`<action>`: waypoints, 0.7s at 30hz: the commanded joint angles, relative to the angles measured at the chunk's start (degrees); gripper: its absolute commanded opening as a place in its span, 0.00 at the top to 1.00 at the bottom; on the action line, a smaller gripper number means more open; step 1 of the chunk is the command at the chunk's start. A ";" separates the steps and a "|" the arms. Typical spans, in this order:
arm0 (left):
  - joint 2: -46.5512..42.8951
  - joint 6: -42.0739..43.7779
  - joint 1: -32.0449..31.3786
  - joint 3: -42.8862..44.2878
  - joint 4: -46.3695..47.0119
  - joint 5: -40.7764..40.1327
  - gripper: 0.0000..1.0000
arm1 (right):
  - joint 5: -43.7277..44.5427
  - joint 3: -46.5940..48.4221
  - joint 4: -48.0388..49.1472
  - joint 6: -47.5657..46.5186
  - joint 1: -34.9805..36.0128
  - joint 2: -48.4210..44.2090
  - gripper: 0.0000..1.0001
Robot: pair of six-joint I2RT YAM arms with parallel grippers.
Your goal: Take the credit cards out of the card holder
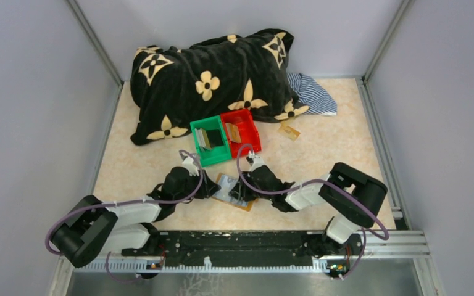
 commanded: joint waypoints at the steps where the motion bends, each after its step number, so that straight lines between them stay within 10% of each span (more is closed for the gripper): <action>1: 2.62 -0.05 -0.24 -1.23 -6.40 2.09 0.59 | -0.49 -1.68 5.50 1.40 -0.57 -0.84 0.72; 9: 5.33 -0.05 -0.21 -0.18 -6.27 3.36 0.59 | -0.78 -2.86 7.19 1.86 -1.03 -1.86 1.00; 21: 10.04 -0.41 -0.21 1.03 -4.05 5.43 0.60 | -2.36 -6.34 8.04 1.57 -3.70 -7.48 1.00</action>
